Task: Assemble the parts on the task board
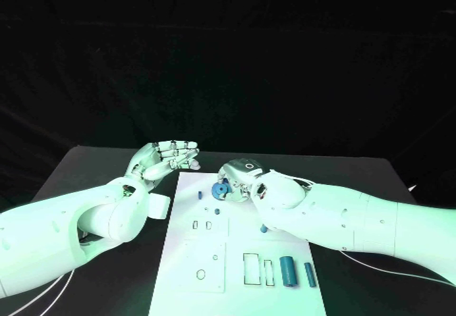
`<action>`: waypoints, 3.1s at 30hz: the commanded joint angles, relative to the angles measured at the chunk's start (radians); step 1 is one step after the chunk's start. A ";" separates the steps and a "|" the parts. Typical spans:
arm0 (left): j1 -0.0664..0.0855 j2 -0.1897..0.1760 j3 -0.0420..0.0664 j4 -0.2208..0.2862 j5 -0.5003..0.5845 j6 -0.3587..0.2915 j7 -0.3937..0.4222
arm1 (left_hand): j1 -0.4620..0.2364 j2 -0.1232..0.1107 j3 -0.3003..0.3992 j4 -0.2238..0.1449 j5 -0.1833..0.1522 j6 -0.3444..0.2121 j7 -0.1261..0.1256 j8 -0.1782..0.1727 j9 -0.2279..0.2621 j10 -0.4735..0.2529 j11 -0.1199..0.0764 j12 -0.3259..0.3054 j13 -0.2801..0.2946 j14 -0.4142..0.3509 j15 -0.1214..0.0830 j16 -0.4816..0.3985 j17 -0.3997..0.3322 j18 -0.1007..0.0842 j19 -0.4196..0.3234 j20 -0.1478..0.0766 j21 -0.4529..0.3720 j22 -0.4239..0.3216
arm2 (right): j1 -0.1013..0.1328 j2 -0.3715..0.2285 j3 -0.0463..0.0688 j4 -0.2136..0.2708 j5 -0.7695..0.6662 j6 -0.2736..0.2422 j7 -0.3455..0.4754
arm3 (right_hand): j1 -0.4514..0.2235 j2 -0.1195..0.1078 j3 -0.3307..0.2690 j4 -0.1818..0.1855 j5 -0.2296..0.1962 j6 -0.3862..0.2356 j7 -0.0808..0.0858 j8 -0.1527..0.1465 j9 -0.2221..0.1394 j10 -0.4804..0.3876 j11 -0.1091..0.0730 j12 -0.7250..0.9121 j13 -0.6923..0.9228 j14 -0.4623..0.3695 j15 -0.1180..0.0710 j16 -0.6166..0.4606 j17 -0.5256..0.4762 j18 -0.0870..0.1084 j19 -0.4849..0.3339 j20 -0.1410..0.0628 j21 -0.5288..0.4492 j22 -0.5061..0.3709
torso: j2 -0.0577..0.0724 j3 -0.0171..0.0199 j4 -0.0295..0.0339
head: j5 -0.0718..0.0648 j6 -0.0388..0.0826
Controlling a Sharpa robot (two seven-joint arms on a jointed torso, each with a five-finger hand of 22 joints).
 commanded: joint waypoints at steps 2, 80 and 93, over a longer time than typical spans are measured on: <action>0.001 0.002 0.001 0.002 0.002 0.014 0.004 | -0.007 0.005 0.003 0.004 -0.003 -0.005 0.016 -0.004 0.002 -0.005 0.000 -0.004 0.000 -0.007 0.000 0.005 0.002 0.006 -0.010 -0.001 0.006 0.003 | -0.002 0.005 -0.001 -0.014 0.001 0.013 -0.007 | -0.018 -0.009 0.015 0.001 -0.019 -0.022 0.010 -0.015 -0.008 -0.014 0.014 -0.021 0.089 0.102 0.000 0.001 0.253 -0.015 0.026 -0.001 -0.013 0.176 | 0.000 -0.0007 0.0019 | -0.002 0.001; 0.001 0.005 0.001 -0.007 0.007 0.032 0.000 | -0.008 0.006 0.003 0.005 -0.003 -0.006 0.017 -0.005 0.002 -0.007 0.001 -0.004 0.000 -0.011 0.001 0.008 0.002 0.007 -0.016 0.001 0.012 0.008 | -0.005 -0.062 -0.003 0.050 0.174 0.100 0.048 | -0.177 0.067 -0.057 0.003 -0.024 -0.098 0.045 -0.097 -0.050 -0.031 0.048 -0.037 0.077 0.104 0.032 0.005 0.261 -0.017 0.032 0.031 -0.012 0.187 | -0.004 0.0041 -0.0066 | 0.005 -0.005; 0.001 0.004 0.001 -0.010 0.007 0.032 0.000 | -0.008 0.006 0.003 0.005 -0.003 -0.007 0.017 -0.005 0.002 -0.008 0.001 -0.004 0.000 -0.012 0.001 0.008 0.003 0.007 -0.017 0.001 0.013 0.009 | -0.005 -0.067 -0.003 0.048 0.170 0.162 0.022 | -0.182 0.067 -0.056 0.005 -0.028 -0.095 0.045 -0.096 -0.050 -0.032 0.047 -0.038 0.075 0.103 0.031 0.004 0.259 -0.016 0.030 0.031 -0.015 0.185 | -0.005 0.0036 -0.0062 | 0.006 -0.007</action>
